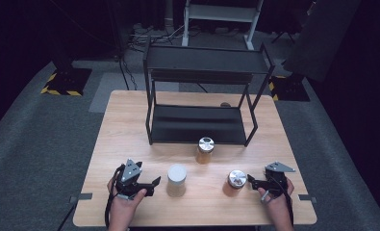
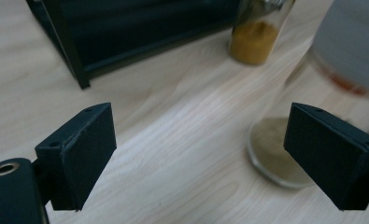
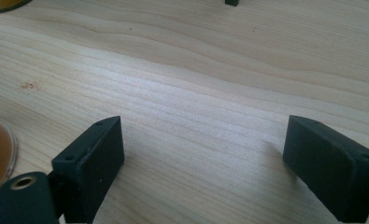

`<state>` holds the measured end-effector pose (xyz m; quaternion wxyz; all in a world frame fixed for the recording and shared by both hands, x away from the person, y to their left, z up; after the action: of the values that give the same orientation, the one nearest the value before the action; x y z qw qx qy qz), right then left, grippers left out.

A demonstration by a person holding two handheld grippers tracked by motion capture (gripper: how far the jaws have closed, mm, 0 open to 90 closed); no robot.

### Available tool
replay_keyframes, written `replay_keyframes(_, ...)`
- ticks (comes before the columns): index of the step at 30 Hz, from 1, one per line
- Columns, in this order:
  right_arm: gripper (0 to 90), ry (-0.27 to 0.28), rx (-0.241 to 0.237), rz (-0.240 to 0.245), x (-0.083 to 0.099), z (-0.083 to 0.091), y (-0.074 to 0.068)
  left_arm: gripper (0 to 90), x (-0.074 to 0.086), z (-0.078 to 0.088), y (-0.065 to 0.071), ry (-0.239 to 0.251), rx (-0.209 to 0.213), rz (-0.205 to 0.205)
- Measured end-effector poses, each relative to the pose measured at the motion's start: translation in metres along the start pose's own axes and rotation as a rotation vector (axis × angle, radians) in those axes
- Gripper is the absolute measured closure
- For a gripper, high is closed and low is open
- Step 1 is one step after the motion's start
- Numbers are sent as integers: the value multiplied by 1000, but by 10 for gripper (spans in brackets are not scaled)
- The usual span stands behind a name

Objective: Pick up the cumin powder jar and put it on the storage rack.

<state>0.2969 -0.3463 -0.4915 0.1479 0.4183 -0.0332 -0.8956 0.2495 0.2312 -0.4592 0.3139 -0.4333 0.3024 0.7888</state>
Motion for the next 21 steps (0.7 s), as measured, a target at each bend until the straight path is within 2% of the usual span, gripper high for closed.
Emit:
replay_keyframes(3, 123, 0, -1, 2, 0, 0, 0, 92, -6, 8, 4, 44, 12, -15)
replay_keyframes(8, 123, 1, -4, 2, 0, 0, 0, 92, -13, 13, 10, 86, 40, -29)
replay_keyframes(11, 123, 1, -4, 3, 0, 0, 0, 92, -16, 9, 12, 107, 74, -30)
replay_keyframes(18, 123, 3, -10, 8, 0, 0, 0, 92, -26, -8, 19, 118, 120, -56)
replay_keyframes(21, 125, 5, -15, 14, 0, 0, 0, 92, -28, -10, 23, 127, 137, -62)
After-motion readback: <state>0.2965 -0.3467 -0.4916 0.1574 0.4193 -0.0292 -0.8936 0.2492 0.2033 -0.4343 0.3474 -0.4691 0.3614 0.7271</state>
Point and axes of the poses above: each handheld gripper's, and its own axes: z roughly backward along the jaws, x roughly out of its underside, y roughly to its right, the point moved 5 cm from there along -z, roughly forward along the jaws, and after that the axes turned 15 degrees about x, right-handed, at the moved point
